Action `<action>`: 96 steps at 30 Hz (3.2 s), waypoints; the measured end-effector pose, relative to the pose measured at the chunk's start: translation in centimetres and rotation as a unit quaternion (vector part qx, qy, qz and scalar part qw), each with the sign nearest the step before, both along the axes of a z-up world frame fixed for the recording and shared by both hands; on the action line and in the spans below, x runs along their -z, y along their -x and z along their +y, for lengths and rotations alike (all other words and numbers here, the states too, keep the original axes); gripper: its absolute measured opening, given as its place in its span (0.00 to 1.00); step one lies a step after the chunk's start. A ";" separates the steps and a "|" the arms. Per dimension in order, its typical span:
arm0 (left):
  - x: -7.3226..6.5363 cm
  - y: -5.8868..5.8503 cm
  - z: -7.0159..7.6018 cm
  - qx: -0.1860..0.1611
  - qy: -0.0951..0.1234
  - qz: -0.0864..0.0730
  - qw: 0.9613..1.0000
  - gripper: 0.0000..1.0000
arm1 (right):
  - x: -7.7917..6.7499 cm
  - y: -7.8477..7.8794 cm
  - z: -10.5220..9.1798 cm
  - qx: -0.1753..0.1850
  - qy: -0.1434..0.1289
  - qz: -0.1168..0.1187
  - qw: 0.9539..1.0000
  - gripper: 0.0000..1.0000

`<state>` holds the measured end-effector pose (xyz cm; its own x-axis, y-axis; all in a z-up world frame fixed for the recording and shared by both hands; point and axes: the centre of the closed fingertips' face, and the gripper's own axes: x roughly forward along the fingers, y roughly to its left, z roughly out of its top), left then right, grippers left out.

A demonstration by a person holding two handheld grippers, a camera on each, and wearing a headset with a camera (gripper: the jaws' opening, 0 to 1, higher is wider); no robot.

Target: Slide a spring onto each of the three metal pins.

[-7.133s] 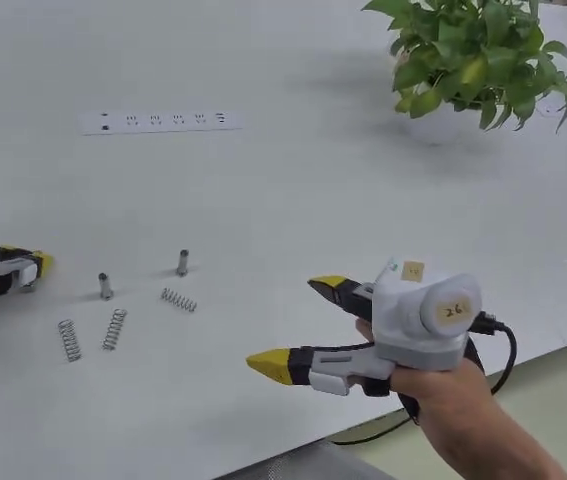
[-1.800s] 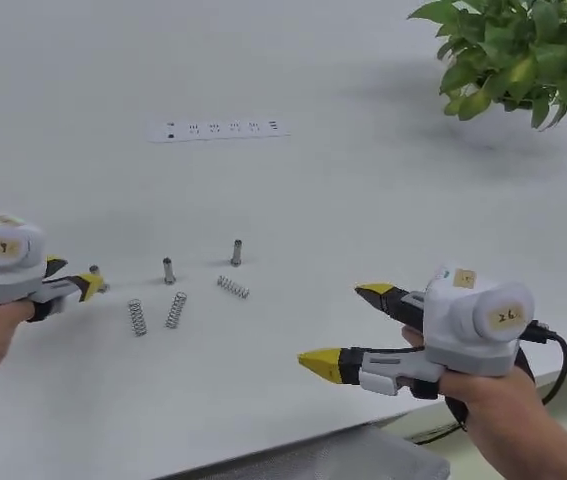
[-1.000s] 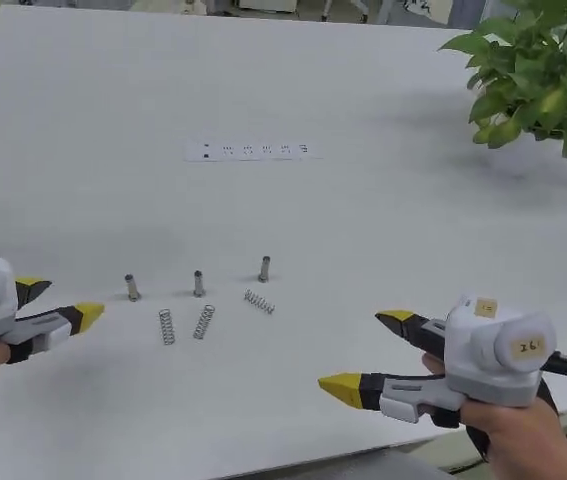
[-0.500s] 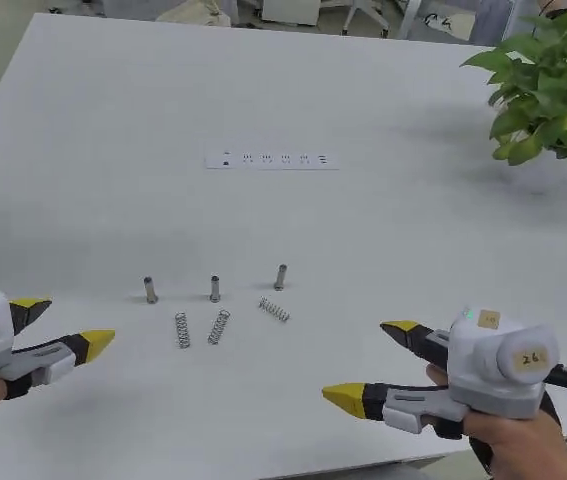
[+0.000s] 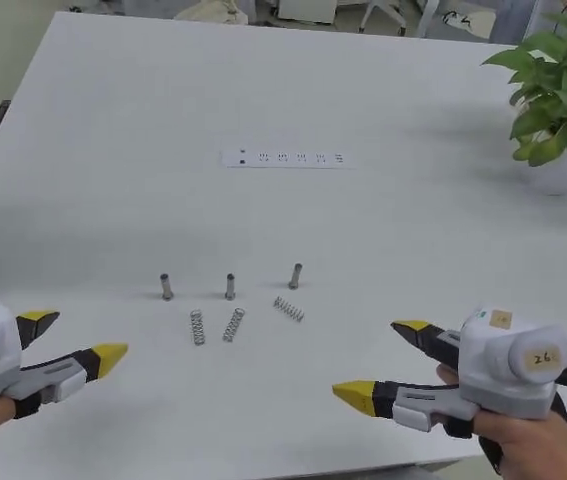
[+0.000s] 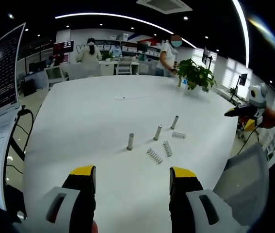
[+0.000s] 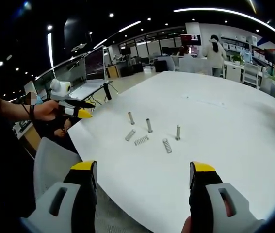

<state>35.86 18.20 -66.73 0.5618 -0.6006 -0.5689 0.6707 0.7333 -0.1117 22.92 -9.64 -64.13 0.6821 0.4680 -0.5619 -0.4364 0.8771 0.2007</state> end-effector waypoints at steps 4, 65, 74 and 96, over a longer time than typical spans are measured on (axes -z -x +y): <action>0.1 -0.1 -0.6 0.002 0.003 0.002 1.000 0.57 | -0.1 -0.1 -0.4 0.005 -0.002 -0.001 1.000 0.77; 8.3 -2.6 -10.3 0.068 -0.014 0.066 0.995 0.43 | 0.4 -0.1 -1.9 0.022 0.003 0.012 1.000 0.77; 9.3 -3.1 -11.4 0.066 -0.010 0.076 0.995 0.40 | 0.4 0.3 -2.7 0.030 0.006 0.015 0.999 0.77; 12.1 -2.6 -12.6 0.104 -0.094 0.042 0.989 0.23 | 0.8 0.4 -3.2 0.038 0.005 0.021 0.999 0.76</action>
